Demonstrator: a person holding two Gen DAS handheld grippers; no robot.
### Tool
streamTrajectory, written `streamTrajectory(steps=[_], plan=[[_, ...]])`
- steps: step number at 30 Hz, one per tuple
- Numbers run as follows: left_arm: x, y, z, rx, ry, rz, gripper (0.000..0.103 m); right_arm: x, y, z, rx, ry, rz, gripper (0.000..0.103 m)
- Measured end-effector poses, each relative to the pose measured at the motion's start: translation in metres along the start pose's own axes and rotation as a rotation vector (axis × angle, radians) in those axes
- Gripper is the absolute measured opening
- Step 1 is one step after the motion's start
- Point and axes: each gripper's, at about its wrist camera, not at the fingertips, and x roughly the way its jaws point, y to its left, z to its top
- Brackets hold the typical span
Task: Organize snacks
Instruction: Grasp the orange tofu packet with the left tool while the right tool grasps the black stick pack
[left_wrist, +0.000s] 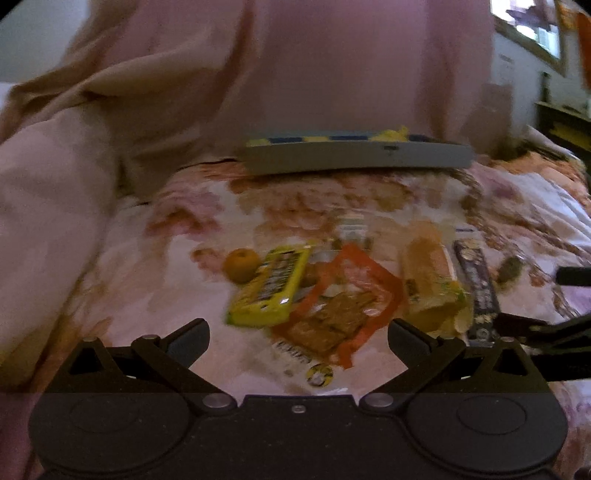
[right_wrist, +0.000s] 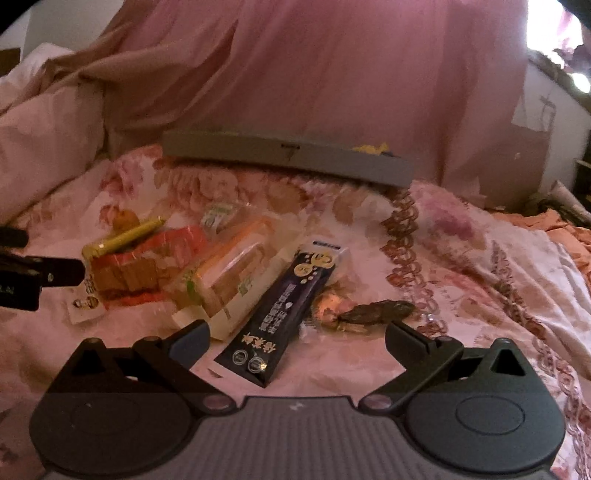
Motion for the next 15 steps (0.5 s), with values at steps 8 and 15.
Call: streamTrajectory(steps=[8,15], plan=[[0.024,-0.006,0.007,0.153,-0.007,-0.193,0.102,0.026,0.004,0.001,-0.008,0.042,0.009,0.103],[0.044,-0.016,0.009,0.300,0.019,-0.282,0.100,0.032,0.005,-0.001,-0.019,0.044,0.002,0.093]])
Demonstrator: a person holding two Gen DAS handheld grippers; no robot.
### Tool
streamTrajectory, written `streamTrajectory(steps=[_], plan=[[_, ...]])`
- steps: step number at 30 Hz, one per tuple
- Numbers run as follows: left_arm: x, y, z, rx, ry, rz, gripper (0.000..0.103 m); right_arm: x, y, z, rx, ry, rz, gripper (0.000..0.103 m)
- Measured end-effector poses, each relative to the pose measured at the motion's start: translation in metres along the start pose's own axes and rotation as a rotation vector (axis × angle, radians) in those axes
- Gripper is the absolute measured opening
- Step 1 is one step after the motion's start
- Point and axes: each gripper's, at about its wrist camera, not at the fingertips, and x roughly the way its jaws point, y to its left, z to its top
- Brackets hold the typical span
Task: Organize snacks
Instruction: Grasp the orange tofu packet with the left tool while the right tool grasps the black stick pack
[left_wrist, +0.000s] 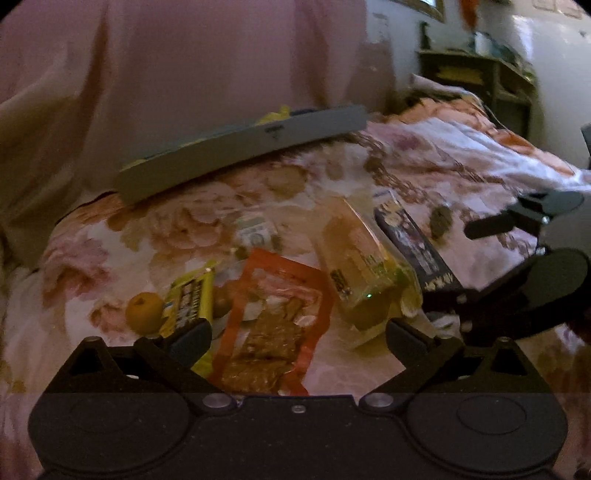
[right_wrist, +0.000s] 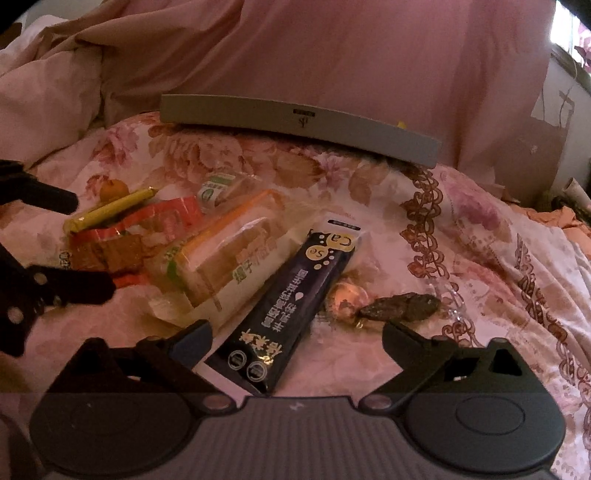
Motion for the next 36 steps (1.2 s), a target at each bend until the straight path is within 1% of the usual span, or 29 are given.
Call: streamTrajectory(steps=[2,4,5,6,8,9,11,13,15,16,18,19,20,21,22,23,24,26,28,29,31,33,36], plan=[[0.006,0.002,0.001,0.008,0.014,-0.014,0.097,0.001,-0.002,0.000,0.006,0.001,-0.004,0.089],[0.012,0.003,0.001,0.032,0.043,0.001,0.094,-0.001,-0.003,-0.001,0.020,-0.015,0.006,0.082],[0.014,0.003,0.002,0.047,0.059,0.017,0.091,-0.001,-0.004,-0.001,0.025,-0.017,0.013,0.080],[0.016,0.003,0.002,0.065,0.071,0.030,0.091,-0.002,-0.004,-0.001,0.028,-0.022,0.016,0.079],[0.018,0.003,0.002,0.088,0.085,0.030,0.091,-0.002,-0.005,-0.001,0.034,-0.030,0.024,0.072],[0.019,0.002,0.002,0.097,0.093,0.028,0.091,-0.002,-0.006,-0.001,0.042,-0.031,0.033,0.071],[0.023,-0.001,0.002,0.136,0.130,0.033,0.091,-0.001,-0.008,0.000,0.061,-0.030,0.053,0.065],[0.030,-0.004,0.001,0.162,0.180,0.024,0.091,0.001,-0.010,0.001,0.085,-0.024,0.079,0.064],[0.032,-0.003,-0.001,0.137,0.187,0.025,0.091,0.004,-0.013,0.001,0.115,-0.014,0.105,0.063],[0.032,-0.001,0.000,0.112,0.189,0.024,0.091,0.006,-0.014,0.000,0.130,-0.008,0.116,0.060],[0.031,0.000,0.000,0.084,0.193,0.030,0.085,0.008,-0.018,0.001,0.159,0.002,0.137,0.054],[0.030,0.000,0.001,0.069,0.195,0.039,0.079,0.007,-0.019,0.001,0.165,0.001,0.145,0.047],[0.030,0.002,0.002,0.048,0.201,0.044,0.074,0.006,-0.019,0.002,0.165,0.002,0.145,0.044],[0.030,0.003,0.004,0.025,0.207,0.046,0.070,0.006,-0.019,0.002,0.166,0.001,0.144,0.043],[0.030,0.005,0.005,-0.006,0.217,0.048,0.063,0.005,-0.019,0.002,0.172,0.001,0.145,0.038],[0.029,0.006,0.007,-0.039,0.228,0.048,0.062,0.004,-0.021,0.002,0.180,0.004,0.144,0.034],[0.028,0.007,0.008,-0.067,0.233,0.048,0.062,0.003,-0.022,0.002,0.186,0.006,0.145,0.032],[0.026,0.009,0.010,-0.132,0.255,0.037,0.061,-0.001,-0.025,0.004,0.196,0.008,0.148,0.026],[0.023,0.010,0.010,-0.212,0.293,0.021,0.061,-0.007,-0.026,0.006,0.185,0.007,0.143,0.022],[0.021,0.009,0.010,-0.234,0.304,0.012,0.061,-0.010,-0.026,0.006,0.176,0.004,0.143,0.020],[0.020,0.005,0.010,-0.232,0.312,0.008,0.061,-0.016,-0.026,0.007,0.168,-0.004,0.162,0.020],[0.022,0.002,0.009,-0.205,0.307,0.013,0.064,-0.016,-0.026,0.008,0.180,-0.012,0.192,0.020],[0.026,-0.001,0.006,-0.172,0.295,0.015,0.072,-0.012,-0.029,0.007,0.215,-0.011,0.247,0.025]])
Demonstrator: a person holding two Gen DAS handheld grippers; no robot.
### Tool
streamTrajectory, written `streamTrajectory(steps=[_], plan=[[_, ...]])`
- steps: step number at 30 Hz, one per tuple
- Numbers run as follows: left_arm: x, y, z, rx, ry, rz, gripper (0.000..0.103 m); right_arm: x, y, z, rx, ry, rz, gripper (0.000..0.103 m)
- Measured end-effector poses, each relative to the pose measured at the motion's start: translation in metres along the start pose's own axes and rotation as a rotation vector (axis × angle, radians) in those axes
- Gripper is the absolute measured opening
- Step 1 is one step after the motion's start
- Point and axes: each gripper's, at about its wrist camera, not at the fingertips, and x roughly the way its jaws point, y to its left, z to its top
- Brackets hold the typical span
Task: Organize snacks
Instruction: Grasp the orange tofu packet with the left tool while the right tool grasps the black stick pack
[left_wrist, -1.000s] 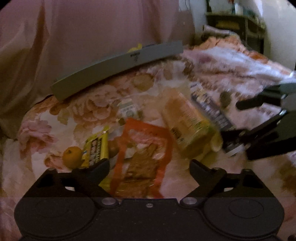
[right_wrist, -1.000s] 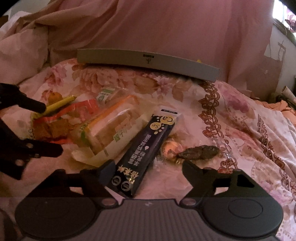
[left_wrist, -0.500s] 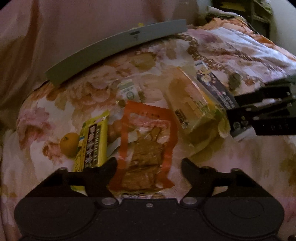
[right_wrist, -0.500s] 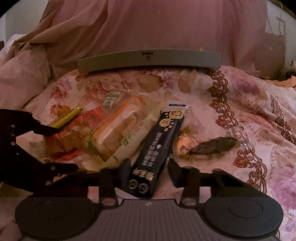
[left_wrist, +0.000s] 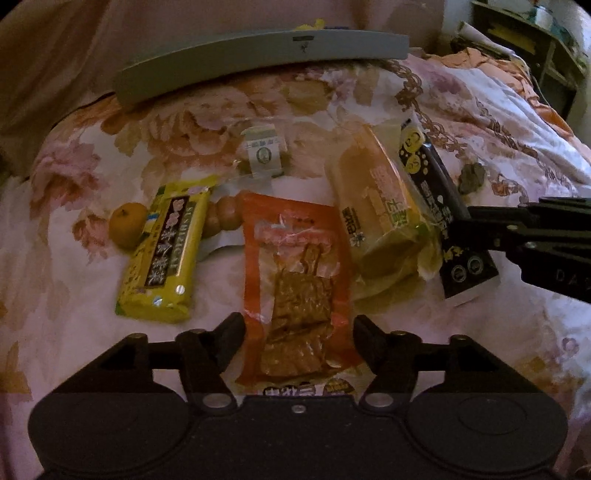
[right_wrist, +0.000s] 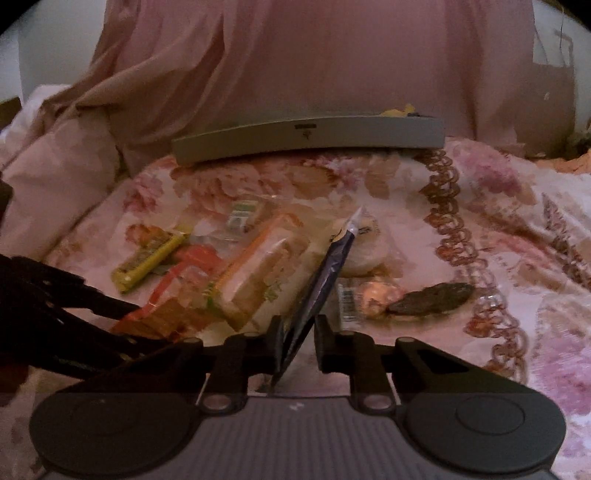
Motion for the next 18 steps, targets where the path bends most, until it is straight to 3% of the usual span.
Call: streamTrajectory(steps=[2,5,9,10,13,18], plan=[[0.004,-0.003,0.000,0.033,-0.014,0.005,0.078,0.006,-0.002,-0.001,0.030,0.010,0.024,0.032],[0.008,-0.006,0.001,0.064,-0.029,0.019,0.080,0.015,-0.005,-0.003,0.054,0.028,0.029,0.033],[0.009,-0.002,0.002,0.048,-0.040,0.015,0.073,0.023,-0.014,-0.005,0.109,0.048,0.029,0.033],[0.008,-0.002,0.002,0.048,-0.043,0.016,0.067,0.024,-0.017,-0.006,0.130,0.055,0.033,0.029],[0.007,-0.002,0.002,0.044,-0.042,0.012,0.064,0.023,-0.017,-0.007,0.139,0.062,0.042,0.017],[-0.002,-0.008,0.002,0.044,-0.063,0.036,0.057,0.012,0.005,-0.006,-0.042,0.010,-0.066,0.012]])
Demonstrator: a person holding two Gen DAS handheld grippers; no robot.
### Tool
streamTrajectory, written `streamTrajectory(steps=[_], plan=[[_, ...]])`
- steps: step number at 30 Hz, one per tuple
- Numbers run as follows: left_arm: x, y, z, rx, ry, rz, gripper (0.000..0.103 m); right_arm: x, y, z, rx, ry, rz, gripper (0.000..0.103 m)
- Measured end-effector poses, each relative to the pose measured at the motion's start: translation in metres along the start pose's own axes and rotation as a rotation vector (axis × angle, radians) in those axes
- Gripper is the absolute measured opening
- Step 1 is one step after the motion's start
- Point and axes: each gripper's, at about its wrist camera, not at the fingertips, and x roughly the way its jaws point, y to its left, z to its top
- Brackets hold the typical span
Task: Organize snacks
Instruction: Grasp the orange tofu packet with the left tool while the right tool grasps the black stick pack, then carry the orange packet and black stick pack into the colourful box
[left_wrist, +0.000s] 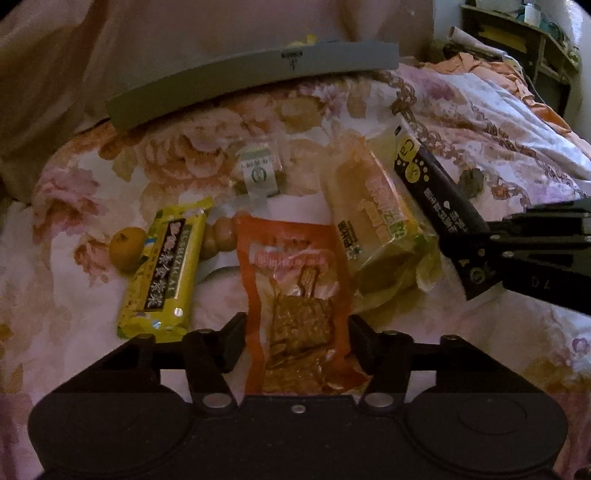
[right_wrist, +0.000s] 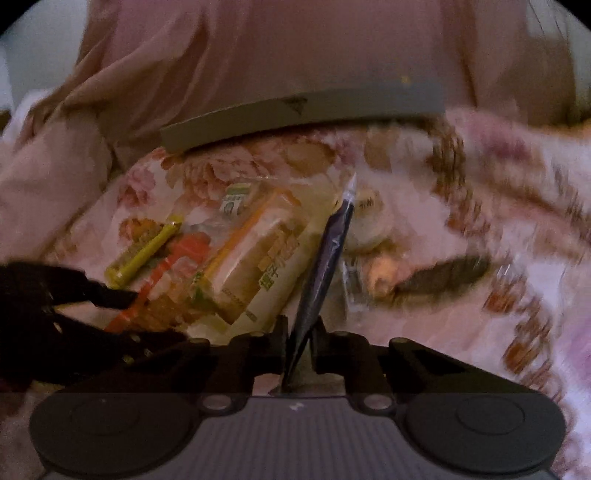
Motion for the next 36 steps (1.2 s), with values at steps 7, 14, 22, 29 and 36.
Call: streamTrajectory(steps=[7,14,22,29,36], plan=[[-0.006,-0.024,-0.005,0.154,0.003,0.085,0.052,-0.004,0.025,-0.005,-0.259,-0.038,-0.148,0.011],[0.001,-0.002,-0.005,0.051,0.034,0.028,0.069,-0.006,0.025,-0.007,-0.264,-0.052,-0.135,0.011],[0.004,0.005,-0.004,0.044,0.043,-0.043,0.068,-0.002,0.019,-0.008,-0.214,-0.036,-0.100,0.015],[0.001,0.004,-0.004,0.034,0.041,-0.031,0.063,0.002,0.019,-0.010,-0.198,-0.007,-0.066,0.020],[-0.010,-0.001,-0.003,0.020,0.012,-0.015,0.050,0.002,0.040,-0.016,-0.386,-0.025,-0.177,0.012]])
